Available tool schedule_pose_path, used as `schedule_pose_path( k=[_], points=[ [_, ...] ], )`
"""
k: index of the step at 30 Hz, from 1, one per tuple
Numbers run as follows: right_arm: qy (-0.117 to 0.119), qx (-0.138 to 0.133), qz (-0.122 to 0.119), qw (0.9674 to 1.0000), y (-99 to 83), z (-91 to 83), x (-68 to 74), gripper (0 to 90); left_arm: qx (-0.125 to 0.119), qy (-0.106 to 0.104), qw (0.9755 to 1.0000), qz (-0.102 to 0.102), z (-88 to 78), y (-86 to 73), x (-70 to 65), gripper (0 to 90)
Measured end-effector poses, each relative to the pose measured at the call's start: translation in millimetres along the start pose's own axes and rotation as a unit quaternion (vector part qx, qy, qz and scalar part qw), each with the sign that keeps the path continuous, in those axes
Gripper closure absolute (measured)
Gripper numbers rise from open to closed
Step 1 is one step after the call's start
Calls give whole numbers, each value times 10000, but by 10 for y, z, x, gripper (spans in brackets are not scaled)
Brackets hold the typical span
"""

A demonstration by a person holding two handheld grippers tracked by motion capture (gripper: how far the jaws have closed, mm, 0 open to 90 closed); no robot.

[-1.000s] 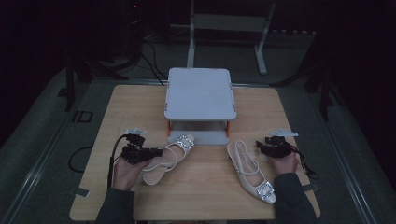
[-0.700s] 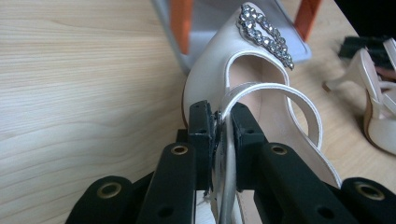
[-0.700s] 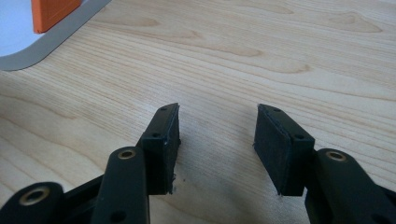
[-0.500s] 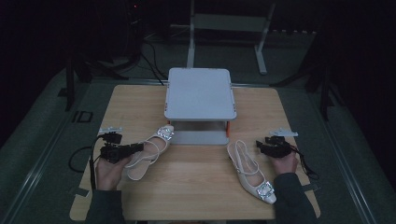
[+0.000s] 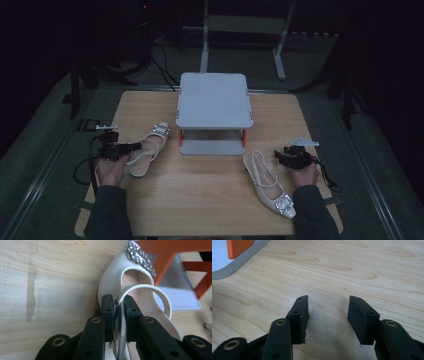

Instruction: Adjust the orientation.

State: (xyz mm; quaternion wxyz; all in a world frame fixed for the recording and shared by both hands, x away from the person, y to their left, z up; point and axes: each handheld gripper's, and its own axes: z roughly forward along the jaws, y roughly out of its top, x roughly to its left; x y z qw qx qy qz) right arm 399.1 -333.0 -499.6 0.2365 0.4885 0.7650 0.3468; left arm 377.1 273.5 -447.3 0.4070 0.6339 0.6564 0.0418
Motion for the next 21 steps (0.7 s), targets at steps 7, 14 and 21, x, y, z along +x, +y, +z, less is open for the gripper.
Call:
schedule_pose_path(
  k=[7,14,21],
  points=[
    [0,-3,12,10000,0,0,4,513,51,288,9994,-161,146,152,88,816],
    [4,6,19,10000,2,-1,10,517,150,711,9973,-61,234,175,116,812],
    [22,6,9,10000,1,-2,17,514,252,991,9940,380,273,191,95,766]
  ],
)
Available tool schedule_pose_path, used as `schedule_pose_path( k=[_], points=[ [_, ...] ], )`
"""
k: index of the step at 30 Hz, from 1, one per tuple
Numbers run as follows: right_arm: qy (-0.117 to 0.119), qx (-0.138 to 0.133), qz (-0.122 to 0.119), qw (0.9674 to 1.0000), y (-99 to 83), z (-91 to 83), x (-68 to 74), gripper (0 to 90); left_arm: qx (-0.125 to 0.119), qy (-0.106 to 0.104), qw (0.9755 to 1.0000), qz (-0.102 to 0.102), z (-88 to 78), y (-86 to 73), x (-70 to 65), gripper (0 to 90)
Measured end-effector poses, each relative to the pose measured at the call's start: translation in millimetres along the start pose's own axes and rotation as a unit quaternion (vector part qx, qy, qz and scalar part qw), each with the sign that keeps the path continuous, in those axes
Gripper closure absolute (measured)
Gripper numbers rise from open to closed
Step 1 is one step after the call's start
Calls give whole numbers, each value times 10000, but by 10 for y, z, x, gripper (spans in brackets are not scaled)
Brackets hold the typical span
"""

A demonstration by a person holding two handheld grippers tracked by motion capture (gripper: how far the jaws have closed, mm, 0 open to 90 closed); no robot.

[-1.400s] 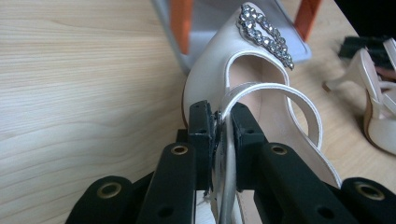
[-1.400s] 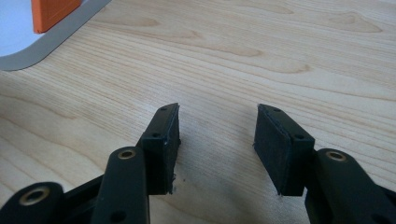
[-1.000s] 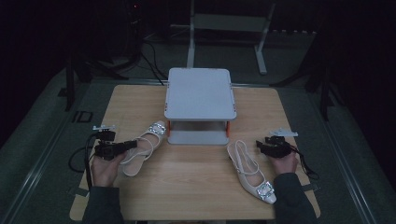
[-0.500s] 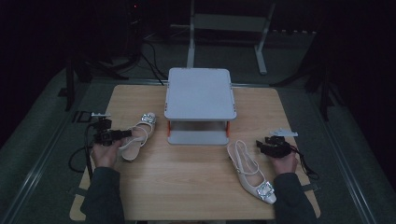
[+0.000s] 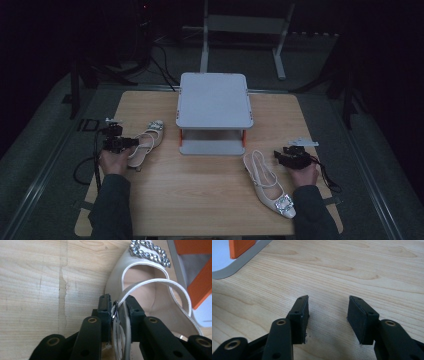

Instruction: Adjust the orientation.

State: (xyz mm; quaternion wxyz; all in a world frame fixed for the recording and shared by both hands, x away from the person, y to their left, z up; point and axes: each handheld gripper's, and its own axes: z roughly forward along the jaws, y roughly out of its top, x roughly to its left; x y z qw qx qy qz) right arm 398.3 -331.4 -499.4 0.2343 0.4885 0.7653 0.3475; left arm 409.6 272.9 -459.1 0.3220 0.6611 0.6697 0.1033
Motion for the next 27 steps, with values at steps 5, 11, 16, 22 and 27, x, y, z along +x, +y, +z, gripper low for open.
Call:
schedule_pose_path(
  k=[5,11,16,22,27],
  points=[
    [1,0,1,10000,1,1,0,513,128,87,9997,179,53,39,-30,709],
    [9,6,3,10000,1,1,-1,510,213,492,9973,493,133,69,-115,678],
    [11,6,2,10000,2,2,-2,509,237,727,9955,566,159,79,-163,692],
    [11,6,2,10000,2,2,-2,509,328,837,9940,627,170,110,-211,779],
    [12,7,3,10000,2,2,-3,508,336,851,9946,490,166,119,-220,807]
  ],
)
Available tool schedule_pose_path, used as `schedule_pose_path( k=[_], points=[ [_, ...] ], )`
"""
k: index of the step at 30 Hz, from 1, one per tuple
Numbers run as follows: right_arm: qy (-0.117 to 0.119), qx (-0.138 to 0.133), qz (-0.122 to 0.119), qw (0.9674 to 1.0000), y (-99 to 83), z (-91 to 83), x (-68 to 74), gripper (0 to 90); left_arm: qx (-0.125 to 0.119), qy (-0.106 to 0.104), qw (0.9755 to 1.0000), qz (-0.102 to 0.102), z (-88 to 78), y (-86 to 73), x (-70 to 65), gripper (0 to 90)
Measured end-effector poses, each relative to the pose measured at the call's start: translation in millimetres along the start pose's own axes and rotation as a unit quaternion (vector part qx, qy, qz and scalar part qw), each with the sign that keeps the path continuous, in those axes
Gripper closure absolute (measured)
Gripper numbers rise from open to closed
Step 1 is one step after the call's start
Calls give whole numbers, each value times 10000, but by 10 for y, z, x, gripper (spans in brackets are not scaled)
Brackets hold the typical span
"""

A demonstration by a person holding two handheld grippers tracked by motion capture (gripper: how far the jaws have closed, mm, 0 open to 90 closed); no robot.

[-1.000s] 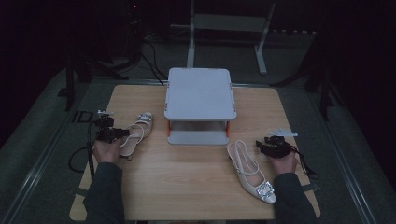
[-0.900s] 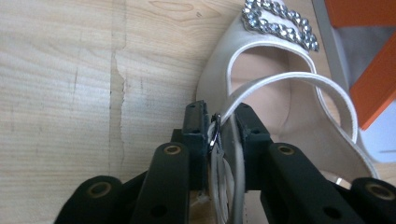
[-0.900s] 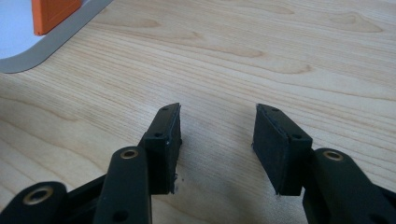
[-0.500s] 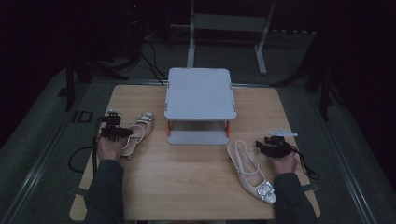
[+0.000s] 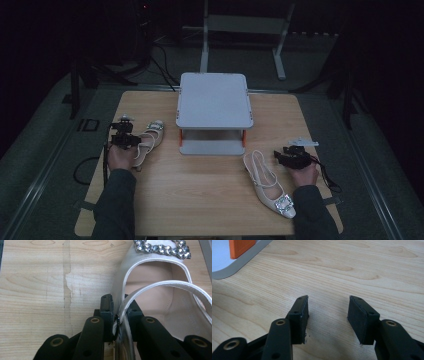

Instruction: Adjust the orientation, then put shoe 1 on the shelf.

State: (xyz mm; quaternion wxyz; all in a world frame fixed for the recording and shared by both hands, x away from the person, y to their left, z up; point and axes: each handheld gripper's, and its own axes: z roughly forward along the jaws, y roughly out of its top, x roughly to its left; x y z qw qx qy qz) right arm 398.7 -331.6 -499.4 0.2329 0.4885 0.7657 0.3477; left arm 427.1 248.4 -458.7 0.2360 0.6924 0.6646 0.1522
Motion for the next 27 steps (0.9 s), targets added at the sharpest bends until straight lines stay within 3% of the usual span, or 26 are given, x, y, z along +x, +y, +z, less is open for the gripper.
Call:
schedule_pose_path(
  k=[4,8,12,13,18,24,27],
  points=[
    [1,-1,1,10000,1,1,-1,508,-50,-311,9987,-393,-30,-6,42,810],
    [-3,-3,1,10000,2,2,-2,508,-57,-291,9985,-450,-58,12,18,811],
    [0,-7,1,10000,2,3,-3,508,-123,-242,9974,-670,-79,30,-16,811],
    [0,-7,1,10000,2,3,-3,507,-197,-289,9959,-833,-90,36,-21,811],
    [-7,-3,3,10000,2,3,-2,499,-285,-391,9937,-1009,-141,70,-47,809],
    [-17,2,8,10000,2,5,-4,483,-462,-548,9889,-1303,-267,141,-86,808],
    [-22,4,12,10000,2,5,-5,479,-549,-634,9872,-1357,-335,182,-105,806]
  ],
)
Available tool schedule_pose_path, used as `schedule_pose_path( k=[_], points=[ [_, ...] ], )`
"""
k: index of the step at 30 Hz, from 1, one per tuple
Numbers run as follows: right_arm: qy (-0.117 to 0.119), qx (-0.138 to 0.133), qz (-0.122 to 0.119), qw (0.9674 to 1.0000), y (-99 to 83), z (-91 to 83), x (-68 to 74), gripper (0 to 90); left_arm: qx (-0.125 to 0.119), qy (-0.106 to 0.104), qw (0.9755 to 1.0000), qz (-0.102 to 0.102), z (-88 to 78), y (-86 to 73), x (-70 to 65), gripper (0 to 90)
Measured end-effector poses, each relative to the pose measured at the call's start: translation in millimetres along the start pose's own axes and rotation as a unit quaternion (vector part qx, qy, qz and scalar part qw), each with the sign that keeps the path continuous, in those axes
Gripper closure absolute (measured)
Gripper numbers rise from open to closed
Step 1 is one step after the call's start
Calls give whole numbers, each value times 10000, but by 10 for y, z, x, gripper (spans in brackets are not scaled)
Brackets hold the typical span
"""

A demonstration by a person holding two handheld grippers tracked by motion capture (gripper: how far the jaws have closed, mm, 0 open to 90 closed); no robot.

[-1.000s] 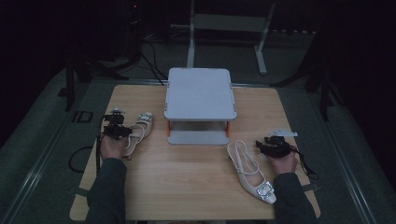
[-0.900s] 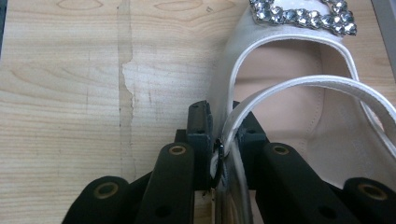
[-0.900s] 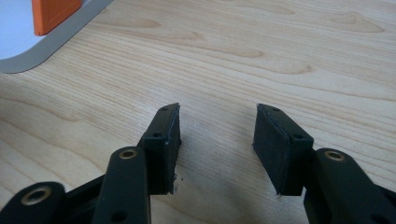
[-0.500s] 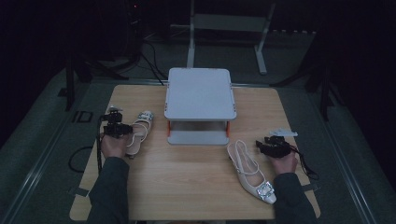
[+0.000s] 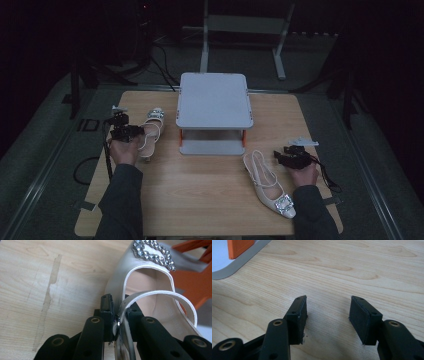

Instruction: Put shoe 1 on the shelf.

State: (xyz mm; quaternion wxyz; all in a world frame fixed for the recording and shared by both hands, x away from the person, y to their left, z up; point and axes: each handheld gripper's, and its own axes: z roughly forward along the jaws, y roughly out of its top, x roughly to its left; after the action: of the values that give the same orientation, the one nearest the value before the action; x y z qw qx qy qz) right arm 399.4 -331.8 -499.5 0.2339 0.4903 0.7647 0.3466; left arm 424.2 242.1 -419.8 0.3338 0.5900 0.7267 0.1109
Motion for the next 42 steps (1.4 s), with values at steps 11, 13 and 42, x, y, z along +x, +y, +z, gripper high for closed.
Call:
schedule_pose_path(
  k=[11,13,42],
  points=[
    [19,8,-20,10000,1,2,1,462,-230,-197,9995,-44,-203,167,-191,805],
    [20,8,-20,10000,1,2,1,462,-251,-248,9993,-78,-234,201,-216,804],
    [20,2,-11,10000,2,3,2,459,-806,-674,9936,-420,-782,778,-812,796]
  ],
)
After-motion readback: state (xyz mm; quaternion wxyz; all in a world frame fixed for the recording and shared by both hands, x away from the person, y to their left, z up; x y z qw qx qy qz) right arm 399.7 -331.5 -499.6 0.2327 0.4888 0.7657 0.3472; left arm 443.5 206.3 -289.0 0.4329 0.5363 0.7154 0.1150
